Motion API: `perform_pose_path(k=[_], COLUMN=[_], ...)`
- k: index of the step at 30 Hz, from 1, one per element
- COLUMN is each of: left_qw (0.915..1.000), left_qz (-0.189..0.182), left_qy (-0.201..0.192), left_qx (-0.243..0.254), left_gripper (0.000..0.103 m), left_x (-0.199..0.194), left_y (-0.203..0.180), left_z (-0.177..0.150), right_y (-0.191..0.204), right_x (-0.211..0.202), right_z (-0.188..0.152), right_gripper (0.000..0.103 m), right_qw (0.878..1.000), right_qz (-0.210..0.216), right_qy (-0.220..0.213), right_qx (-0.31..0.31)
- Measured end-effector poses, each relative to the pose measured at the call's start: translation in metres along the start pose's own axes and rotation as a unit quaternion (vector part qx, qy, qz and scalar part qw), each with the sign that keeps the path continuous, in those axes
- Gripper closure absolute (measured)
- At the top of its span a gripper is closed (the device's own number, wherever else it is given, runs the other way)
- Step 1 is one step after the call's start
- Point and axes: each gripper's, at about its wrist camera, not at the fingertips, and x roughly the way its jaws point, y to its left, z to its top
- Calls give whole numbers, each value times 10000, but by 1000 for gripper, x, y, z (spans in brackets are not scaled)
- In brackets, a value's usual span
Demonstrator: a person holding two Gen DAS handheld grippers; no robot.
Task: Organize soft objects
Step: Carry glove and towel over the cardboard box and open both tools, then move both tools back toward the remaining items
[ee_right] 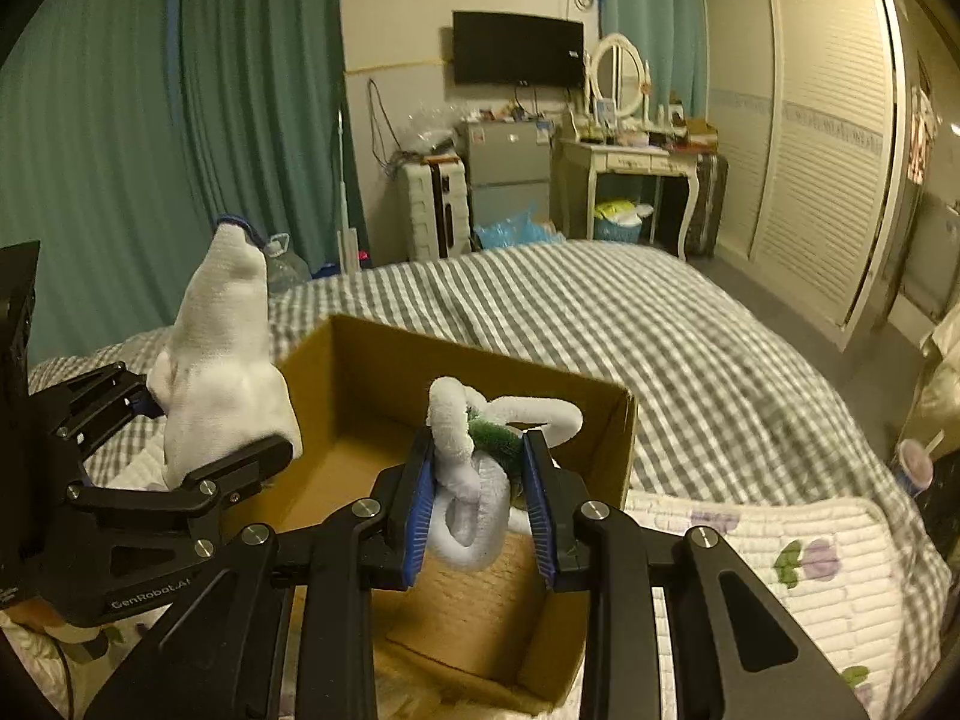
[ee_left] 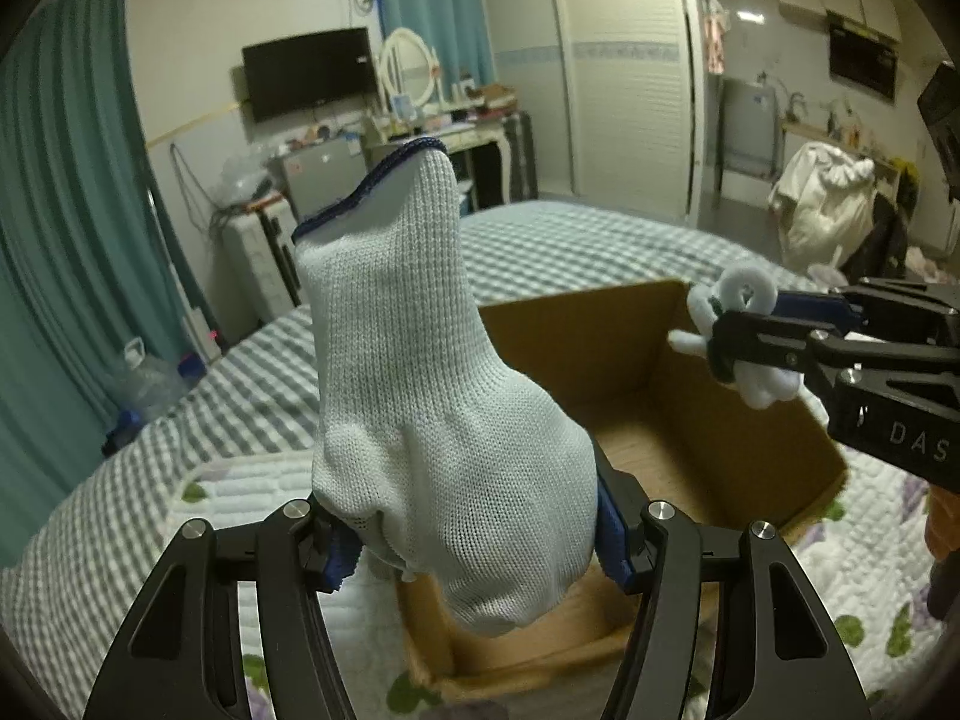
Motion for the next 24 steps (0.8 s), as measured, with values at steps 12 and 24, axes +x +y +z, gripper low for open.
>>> perform_pose_path(k=[12, 24], left_qw=[9992, 9943], left_qz=[381, 433], left_qy=[-106, -936], left_qx=[-56, -280], left_gripper=[22, 21], left_x=[-21, -174], left_y=[3, 27], left_z=[12, 47], right_y=[-13, 15], right_x=[-17, -177], right_z=[-7, 32], right_gripper=[33, 24], right_qw=[9998, 9963], right_qz=[-76, -471], right_qy=[-105, -704], right_qx=[150, -131])
